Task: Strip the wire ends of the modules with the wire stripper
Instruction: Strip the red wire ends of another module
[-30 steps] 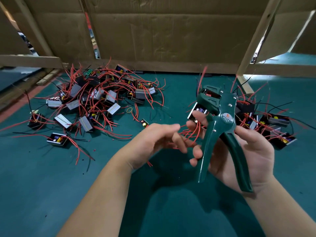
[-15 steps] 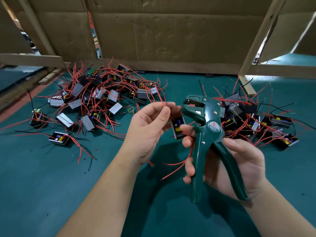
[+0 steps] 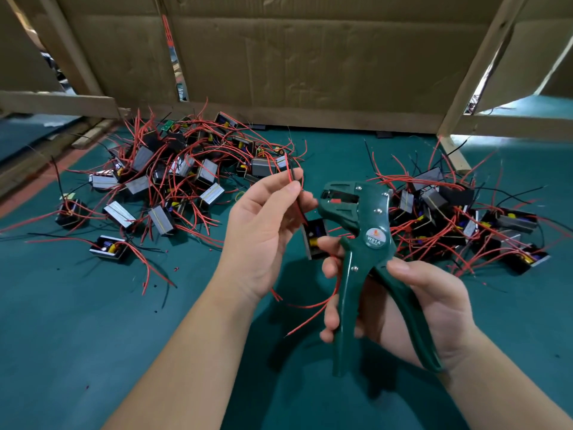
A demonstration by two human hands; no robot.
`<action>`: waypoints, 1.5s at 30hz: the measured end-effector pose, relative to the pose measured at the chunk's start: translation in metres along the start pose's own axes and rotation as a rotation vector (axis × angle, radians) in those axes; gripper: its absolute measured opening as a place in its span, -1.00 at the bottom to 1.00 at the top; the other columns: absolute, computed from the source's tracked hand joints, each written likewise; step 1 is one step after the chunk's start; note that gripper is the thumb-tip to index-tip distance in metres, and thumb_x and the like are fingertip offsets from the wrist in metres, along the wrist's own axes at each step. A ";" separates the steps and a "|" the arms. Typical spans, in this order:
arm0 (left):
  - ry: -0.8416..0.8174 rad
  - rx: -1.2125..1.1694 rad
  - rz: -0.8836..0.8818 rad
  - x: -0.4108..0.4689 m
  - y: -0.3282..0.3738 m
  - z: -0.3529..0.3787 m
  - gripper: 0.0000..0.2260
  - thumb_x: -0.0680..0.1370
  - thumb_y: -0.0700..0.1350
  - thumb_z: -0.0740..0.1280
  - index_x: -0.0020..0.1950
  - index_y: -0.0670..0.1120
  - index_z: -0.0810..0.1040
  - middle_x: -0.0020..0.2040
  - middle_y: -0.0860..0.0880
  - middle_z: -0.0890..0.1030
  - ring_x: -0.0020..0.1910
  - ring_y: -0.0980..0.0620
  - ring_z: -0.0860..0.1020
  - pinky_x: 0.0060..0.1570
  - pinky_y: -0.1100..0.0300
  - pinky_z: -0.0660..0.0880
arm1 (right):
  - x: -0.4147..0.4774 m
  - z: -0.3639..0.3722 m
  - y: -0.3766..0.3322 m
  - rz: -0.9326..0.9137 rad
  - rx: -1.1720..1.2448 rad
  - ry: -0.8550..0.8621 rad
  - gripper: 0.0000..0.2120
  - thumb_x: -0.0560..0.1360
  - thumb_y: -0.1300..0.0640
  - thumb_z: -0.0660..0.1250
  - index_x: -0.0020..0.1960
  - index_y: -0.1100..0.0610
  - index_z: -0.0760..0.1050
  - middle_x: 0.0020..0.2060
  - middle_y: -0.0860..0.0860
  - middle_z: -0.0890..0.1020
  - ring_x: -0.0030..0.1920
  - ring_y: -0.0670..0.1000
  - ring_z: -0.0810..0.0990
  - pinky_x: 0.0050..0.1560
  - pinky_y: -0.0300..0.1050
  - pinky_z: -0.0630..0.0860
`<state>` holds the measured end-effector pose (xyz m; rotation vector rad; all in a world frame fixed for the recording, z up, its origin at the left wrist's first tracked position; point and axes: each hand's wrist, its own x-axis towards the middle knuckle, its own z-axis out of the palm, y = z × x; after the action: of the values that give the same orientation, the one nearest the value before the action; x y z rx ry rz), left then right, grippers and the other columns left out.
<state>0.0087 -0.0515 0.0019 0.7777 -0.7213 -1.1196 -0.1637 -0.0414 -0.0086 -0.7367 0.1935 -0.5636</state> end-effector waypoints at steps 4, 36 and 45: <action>0.057 0.094 -0.029 0.002 0.002 -0.002 -0.73 0.57 -0.20 0.23 -0.19 0.02 0.67 -0.46 0.12 0.42 -0.39 0.12 0.43 -0.24 0.24 0.46 | -0.001 0.000 0.001 0.039 -0.059 0.031 -0.28 0.27 0.04 0.49 0.35 0.26 0.40 0.17 0.25 0.51 -0.19 0.30 0.60 -0.06 0.24 0.51; -0.046 0.537 0.073 -0.004 0.006 -0.005 -0.88 0.53 -0.25 0.32 -0.18 -0.13 0.60 -0.43 0.18 0.53 -0.43 0.29 0.42 -0.35 0.49 0.34 | -0.003 -0.003 -0.004 0.054 -0.077 0.134 -0.34 0.27 0.03 0.49 0.31 0.24 0.45 -0.17 0.23 0.55 -0.21 0.28 0.58 -0.08 0.25 0.52; -0.062 0.967 0.416 -0.001 0.005 -0.017 -0.90 0.49 -0.07 0.32 -0.16 0.14 0.54 -0.35 0.15 0.40 -0.37 0.17 0.33 -0.29 0.31 0.27 | -0.003 -0.002 -0.001 0.013 -0.136 0.144 -0.47 0.28 0.05 0.50 0.17 0.27 0.52 -0.17 0.26 0.55 -0.20 0.29 0.57 -0.09 0.29 0.51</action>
<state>0.0248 -0.0461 -0.0037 1.3145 -1.4357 -0.3673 -0.1670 -0.0417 -0.0094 -0.8268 0.3727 -0.5953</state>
